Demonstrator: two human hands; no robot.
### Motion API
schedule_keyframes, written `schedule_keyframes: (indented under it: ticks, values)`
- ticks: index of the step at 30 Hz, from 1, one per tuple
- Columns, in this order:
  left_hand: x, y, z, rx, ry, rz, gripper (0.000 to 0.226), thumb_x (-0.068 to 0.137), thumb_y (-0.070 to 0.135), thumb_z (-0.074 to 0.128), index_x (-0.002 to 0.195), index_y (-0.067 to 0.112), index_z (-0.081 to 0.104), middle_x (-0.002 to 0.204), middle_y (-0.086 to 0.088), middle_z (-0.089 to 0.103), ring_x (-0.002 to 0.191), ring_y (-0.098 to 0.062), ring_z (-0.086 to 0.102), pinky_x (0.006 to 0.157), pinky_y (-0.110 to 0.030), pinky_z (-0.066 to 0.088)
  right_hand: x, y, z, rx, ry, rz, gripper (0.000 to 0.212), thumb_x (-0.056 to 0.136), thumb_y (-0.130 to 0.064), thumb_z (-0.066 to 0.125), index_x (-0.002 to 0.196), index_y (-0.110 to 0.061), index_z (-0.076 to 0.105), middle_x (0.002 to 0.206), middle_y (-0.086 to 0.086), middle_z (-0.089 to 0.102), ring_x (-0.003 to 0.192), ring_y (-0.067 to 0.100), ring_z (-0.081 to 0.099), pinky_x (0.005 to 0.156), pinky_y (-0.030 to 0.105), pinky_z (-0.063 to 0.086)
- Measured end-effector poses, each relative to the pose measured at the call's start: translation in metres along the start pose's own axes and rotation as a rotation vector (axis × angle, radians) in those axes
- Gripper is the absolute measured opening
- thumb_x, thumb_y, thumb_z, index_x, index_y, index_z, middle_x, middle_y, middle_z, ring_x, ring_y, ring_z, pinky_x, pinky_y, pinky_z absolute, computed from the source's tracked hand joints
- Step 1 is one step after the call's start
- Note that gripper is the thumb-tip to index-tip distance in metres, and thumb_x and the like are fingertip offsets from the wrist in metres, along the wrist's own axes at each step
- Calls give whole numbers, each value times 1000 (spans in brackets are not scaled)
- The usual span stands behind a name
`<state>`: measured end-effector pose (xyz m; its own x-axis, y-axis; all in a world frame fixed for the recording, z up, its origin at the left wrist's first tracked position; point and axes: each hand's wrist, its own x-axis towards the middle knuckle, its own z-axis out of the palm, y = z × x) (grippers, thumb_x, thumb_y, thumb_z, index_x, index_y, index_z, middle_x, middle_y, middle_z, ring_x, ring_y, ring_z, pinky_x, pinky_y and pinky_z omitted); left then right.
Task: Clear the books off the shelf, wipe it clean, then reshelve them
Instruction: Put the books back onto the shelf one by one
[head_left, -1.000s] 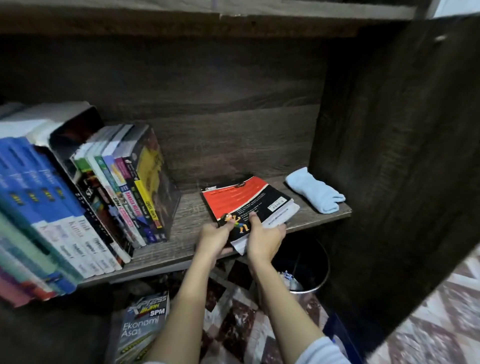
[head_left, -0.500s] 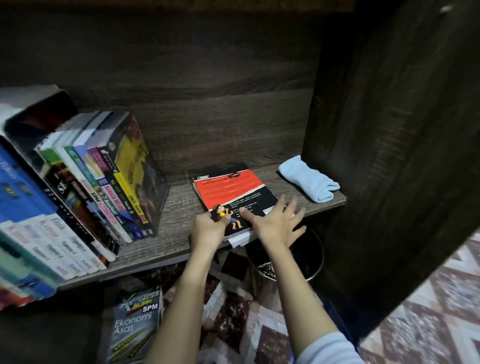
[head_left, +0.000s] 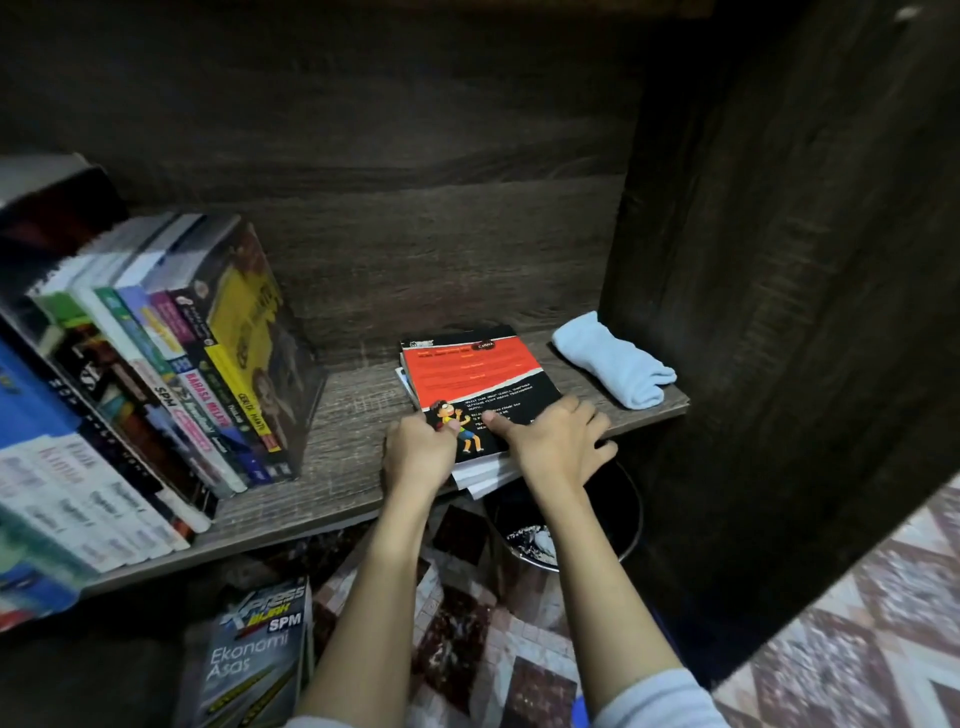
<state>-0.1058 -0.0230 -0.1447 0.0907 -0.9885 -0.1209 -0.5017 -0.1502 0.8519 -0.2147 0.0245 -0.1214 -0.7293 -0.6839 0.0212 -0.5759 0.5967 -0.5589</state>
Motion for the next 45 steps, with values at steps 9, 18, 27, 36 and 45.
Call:
schedule_keyframes:
  ticks: [9,18,27,36,45]
  values:
    - [-3,3,-18,-11,-70,-4,18,89,25,62,100,11,69,98,-8,67,98,-30,62,78,-29,42,24,-3,-23,528,-163,118,50,68,-27,82,106,-6,58,109,13,64,96,31,64,80,40,54]
    - [-2,1,-49,-106,-69,76,12,91,9,58,100,9,65,101,-9,68,93,-23,61,79,-26,40,2,-5,-31,992,-708,123,37,89,7,53,119,-13,49,98,10,64,76,27,64,43,40,56]
    - [-8,22,-115,-192,350,349,44,93,6,53,136,11,49,130,-4,56,111,-11,55,92,-11,39,-45,-49,-11,1211,-278,-385,44,81,13,56,98,-25,43,96,-4,60,86,9,59,81,26,49]
    - [-59,69,-171,-547,178,613,59,85,31,58,140,27,37,144,7,41,130,1,39,108,-18,34,-102,-84,50,944,-144,-707,51,82,7,49,118,-27,40,104,13,62,92,23,53,81,31,38]
    - [-55,47,-183,204,433,520,61,83,33,69,139,32,44,133,5,56,112,-11,56,95,-24,41,-106,-87,86,794,-348,-769,54,85,8,46,119,-30,31,112,12,61,97,32,60,78,29,39]
